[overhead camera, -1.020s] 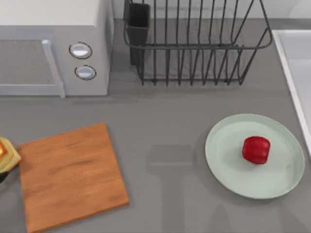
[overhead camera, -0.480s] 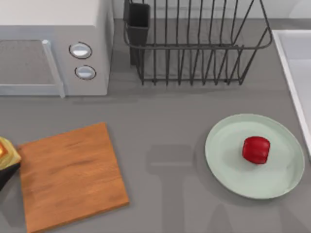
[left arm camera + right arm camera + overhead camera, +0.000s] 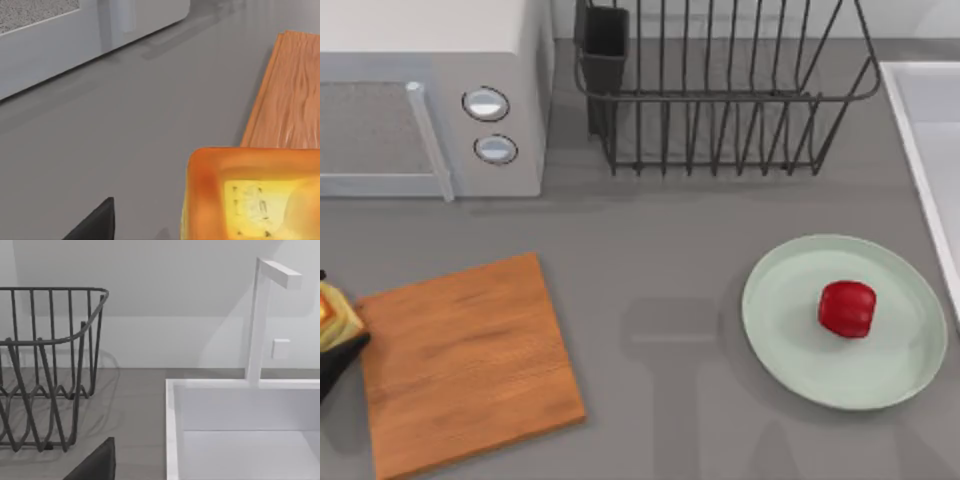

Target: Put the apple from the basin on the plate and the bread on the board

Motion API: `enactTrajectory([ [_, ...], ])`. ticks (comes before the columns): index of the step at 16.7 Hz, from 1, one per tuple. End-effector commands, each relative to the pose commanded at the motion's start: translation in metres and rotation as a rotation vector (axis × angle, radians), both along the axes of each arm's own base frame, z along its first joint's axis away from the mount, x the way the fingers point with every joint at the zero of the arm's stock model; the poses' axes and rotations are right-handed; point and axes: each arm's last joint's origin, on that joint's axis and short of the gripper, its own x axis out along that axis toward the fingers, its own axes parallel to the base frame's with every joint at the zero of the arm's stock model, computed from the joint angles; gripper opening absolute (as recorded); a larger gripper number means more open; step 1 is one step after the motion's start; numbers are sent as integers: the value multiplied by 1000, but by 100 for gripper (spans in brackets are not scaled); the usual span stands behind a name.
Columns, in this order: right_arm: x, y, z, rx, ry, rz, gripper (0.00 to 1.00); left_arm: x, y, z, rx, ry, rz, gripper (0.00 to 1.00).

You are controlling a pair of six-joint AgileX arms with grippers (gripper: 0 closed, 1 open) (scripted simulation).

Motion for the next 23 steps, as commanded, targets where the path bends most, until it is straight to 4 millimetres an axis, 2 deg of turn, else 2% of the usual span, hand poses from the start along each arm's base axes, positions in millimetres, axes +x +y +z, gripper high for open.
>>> enactTrajectory([
  [2,0,0,0,0,0,0,100,0,0,0,0,0,0,100],
  [15,0,0,0,0,0,0,100,0,0,0,0,0,0,2],
  [23,0,0,0,0,0,0,100,0,0,0,0,0,0,0],
])
